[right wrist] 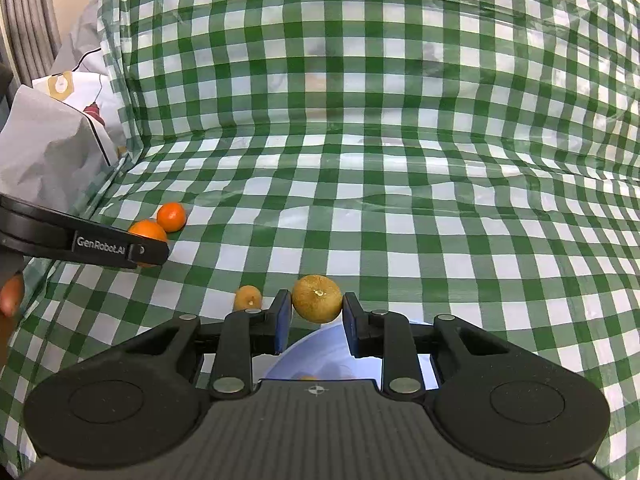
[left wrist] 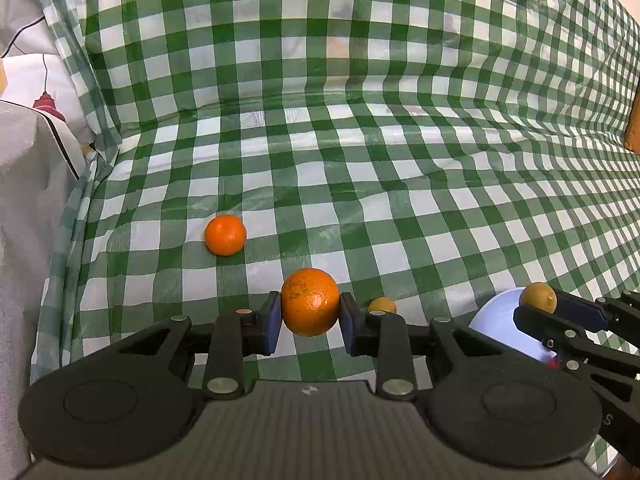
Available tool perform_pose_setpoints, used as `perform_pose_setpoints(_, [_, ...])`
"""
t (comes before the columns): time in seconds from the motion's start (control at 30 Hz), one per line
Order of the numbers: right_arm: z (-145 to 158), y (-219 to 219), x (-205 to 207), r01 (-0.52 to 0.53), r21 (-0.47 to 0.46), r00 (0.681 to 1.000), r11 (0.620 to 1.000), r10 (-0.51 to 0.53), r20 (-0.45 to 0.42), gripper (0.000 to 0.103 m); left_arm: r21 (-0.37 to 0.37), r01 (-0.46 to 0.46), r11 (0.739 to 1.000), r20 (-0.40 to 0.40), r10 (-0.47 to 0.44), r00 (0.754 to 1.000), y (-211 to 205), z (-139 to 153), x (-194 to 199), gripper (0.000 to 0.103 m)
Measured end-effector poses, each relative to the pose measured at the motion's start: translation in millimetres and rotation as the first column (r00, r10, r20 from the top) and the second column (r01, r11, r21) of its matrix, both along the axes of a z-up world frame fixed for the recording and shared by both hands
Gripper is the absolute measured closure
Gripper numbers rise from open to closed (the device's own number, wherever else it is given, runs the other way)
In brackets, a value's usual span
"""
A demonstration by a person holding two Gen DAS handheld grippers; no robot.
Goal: Organize fruits
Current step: 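Carry the orange with the left tool while the right tool carries the yellow fruit toward the plate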
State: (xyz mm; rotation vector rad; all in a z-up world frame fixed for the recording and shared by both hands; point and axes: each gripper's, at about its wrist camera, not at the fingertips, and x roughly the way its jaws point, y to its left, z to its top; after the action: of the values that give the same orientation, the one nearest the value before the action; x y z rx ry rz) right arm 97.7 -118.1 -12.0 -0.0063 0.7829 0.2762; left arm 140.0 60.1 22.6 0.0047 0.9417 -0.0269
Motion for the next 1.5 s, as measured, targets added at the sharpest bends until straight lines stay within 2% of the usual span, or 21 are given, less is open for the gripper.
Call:
perform_pose_setpoints(0.63, [2, -8, -5, 0.042, -0.007, 0.999, 0.999, -0.042, 0.002, 0.074, -0.021, 0.036, 0.999, 0.049, -0.035, 0.998, -19, 7, -2, 0.07])
perform_pose_setpoints(1.5, [-1, -44, -4, 0.13, -0.016, 0.991, 0.991, -0.13, -0.009, 0.074, -0.005, 0.139, 0.99, 0.032, -0.139, 0.99, -46, 0, 5, 0.069])
